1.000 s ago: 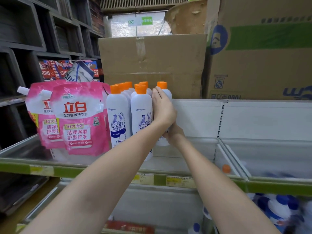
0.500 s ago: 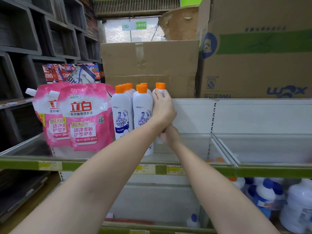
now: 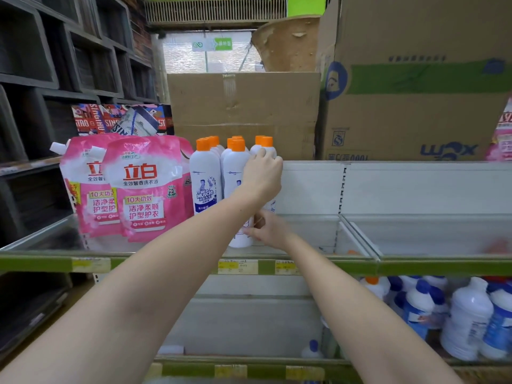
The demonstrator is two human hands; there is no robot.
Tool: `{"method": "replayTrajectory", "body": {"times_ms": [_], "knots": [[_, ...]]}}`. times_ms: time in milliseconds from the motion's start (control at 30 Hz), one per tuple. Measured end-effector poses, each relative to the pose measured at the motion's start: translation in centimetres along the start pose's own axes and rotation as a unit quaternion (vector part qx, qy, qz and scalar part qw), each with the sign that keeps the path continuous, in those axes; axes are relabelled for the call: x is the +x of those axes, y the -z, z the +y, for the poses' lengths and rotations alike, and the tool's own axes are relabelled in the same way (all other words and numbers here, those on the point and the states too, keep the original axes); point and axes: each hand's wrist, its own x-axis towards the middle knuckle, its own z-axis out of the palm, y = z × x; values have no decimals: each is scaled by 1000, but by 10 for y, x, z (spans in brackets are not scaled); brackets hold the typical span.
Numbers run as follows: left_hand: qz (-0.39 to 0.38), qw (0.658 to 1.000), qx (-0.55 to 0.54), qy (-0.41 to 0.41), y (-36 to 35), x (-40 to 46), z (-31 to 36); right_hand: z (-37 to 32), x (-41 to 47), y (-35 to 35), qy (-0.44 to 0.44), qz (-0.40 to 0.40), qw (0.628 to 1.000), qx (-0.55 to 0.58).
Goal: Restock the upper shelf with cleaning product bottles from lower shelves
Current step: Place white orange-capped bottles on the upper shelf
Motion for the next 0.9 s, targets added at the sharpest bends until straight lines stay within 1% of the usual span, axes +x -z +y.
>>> {"method": "replayTrajectory", "body": {"times_ms": [100, 167, 233, 333, 433, 500, 567, 667, 767, 900], "knots": [[-20, 998, 36, -39, 2, -6, -12, 3, 7, -10, -6, 25, 1000, -2], [-39, 996, 38, -65, -1, -10, -18, -3, 5, -15, -13, 40, 999, 8], [-47, 996, 28, -74, -6, -14, -22, -9, 3, -18, -17, 43, 999, 13], [-53, 996, 23, -72, -12, -21, -23, -12, 4, -21, -23, 38, 999, 7], [-60, 995, 35, -72, -16, -23, -19, -14, 5, -17, -12, 17, 1000, -2], [-61, 995, 25, -70, -21, -20, -16, -15, 3, -10, -10, 1, 1000, -1], [-58, 997, -6, -55, -25, -14, -13, -13, 0, -3, -25, -8, 999, 36], [-45, 997, -54, -20, -24, 1, -11, 1, 3, 7, -65, 21, 992, 102], [-27, 998, -50, 2, -19, 15, -9, 20, 17, 15, -82, 60, 992, 76], [-23, 995, -62, 68, -13, 32, -4, 44, 43, 19, -100, 139, 984, 55]]}}
